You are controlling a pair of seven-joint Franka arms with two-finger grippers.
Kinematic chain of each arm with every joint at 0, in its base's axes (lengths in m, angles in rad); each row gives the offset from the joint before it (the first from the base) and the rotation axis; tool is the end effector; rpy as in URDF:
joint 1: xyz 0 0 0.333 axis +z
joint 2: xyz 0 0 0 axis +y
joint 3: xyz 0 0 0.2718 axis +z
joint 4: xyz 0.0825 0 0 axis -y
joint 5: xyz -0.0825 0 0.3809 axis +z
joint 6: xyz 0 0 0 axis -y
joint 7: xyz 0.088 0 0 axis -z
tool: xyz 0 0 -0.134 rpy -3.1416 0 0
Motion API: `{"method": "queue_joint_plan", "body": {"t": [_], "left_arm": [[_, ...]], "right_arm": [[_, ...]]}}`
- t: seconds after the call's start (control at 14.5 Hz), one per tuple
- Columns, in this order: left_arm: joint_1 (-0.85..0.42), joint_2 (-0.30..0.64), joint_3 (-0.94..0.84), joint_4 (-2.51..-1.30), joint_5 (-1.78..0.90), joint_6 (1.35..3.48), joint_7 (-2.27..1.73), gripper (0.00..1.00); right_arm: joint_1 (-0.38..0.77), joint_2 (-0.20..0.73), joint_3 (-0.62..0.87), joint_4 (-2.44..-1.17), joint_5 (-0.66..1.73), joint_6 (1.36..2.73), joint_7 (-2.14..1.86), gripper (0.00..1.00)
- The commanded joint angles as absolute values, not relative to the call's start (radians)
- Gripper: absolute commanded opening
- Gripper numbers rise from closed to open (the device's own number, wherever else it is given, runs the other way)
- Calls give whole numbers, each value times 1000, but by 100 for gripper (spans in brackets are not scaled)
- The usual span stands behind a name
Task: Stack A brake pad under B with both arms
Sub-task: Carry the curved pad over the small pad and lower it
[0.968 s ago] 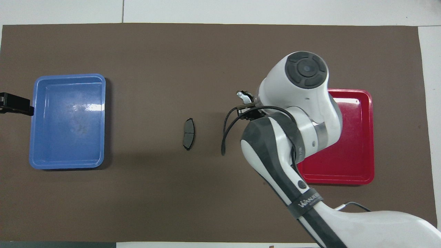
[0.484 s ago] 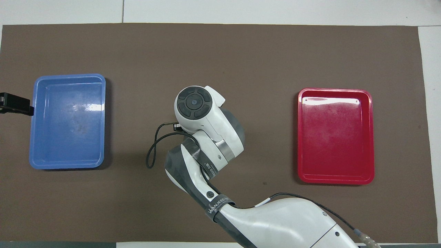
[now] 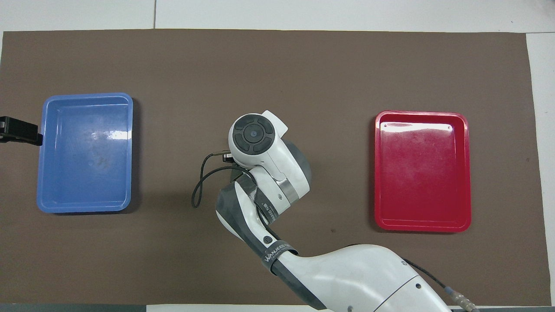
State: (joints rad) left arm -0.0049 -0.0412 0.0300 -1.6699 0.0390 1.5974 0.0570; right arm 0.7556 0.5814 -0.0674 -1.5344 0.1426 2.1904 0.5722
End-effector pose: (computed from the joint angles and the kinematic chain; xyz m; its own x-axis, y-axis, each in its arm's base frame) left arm 0.5397 0.0189 0.5317 0.9989 -0.0330 -0.0334 -0.0342 -0.9988 -0.0358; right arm 0.5205 0.4451 0.2618 0.9987 0.0491 0.0158 0.0506 -0.9925 -0.1112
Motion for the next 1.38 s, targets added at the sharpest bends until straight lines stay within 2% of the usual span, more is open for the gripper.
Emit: {"method": "queue_joint_plan", "body": {"t": [0.0, 0.97, 1.04, 1.11, 1.18, 1.24, 1.31], "left_arm": [[5, -41, 26, -1666, 32, 1583, 71, 100], [5, -41, 26, -1667, 32, 1583, 71, 100], [5, -41, 26, -1667, 32, 1583, 71, 100], [5, -41, 26, -1667, 32, 1583, 71, 100], [5, -41, 26, -1667, 32, 1583, 71, 100], [3, -41, 26, -1667, 32, 1583, 71, 100], [5, -41, 26, -1667, 32, 1583, 71, 100]], "right_arm": [[784, 568, -58, -1563, 164, 2220, 601, 0], [790, 558, -58, -1641, 164, 2267, 617, 5], [790, 557, -58, -1646, 164, 2269, 617, 13], [788, 557, -58, -1646, 164, 2267, 618, 32], [790, 557, -58, -1641, 163, 2267, 617, 76], [792, 555, -60, -1626, 150, 2252, 617, 99], [788, 551, -63, -1620, 149, 2247, 618, 100]]}}
